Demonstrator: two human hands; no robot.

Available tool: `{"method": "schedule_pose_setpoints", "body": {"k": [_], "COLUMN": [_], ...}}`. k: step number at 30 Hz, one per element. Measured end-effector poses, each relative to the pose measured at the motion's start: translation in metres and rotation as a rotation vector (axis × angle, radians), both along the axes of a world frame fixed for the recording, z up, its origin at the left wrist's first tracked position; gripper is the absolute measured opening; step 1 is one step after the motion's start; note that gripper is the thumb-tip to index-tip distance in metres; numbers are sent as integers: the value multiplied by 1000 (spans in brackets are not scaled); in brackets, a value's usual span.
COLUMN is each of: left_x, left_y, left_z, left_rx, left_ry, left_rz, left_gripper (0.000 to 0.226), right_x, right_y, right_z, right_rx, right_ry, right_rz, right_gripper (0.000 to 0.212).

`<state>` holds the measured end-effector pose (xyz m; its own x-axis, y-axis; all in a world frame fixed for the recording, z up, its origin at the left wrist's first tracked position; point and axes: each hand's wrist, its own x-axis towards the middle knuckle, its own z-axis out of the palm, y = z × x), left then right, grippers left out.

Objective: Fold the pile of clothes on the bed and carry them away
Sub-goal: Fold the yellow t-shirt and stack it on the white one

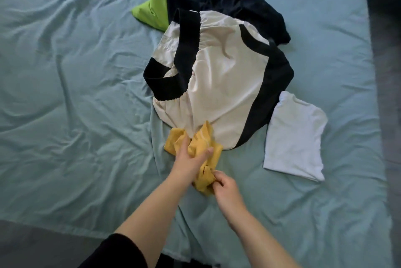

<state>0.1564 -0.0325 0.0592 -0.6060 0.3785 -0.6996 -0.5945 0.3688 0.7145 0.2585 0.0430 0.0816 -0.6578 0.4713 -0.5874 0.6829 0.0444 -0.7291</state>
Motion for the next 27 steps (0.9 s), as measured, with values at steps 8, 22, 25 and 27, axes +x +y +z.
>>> {"method": "schedule_pose_setpoints", "body": {"k": [8,22,25,27], "left_x": [46,70,61,56], "left_y": [-27,-68,-83,-88], "left_z": [6,33,38,42], "left_rx": [-28,67,54,-27], "left_ry": [-31,2,6,75], "left_rz": [-87,-54,-48,-31], "left_gripper": [19,32,30,30], "right_x": [58,55,66,73], "right_y": [-15,39,48,52], "right_z": [23,11,13,15], "right_rx": [-340,-447,-311,-253], "right_ry": [17,-45,73,163], "right_rz": [-289,-238,-333,-360], "right_gripper": [29,12,11,11]}}
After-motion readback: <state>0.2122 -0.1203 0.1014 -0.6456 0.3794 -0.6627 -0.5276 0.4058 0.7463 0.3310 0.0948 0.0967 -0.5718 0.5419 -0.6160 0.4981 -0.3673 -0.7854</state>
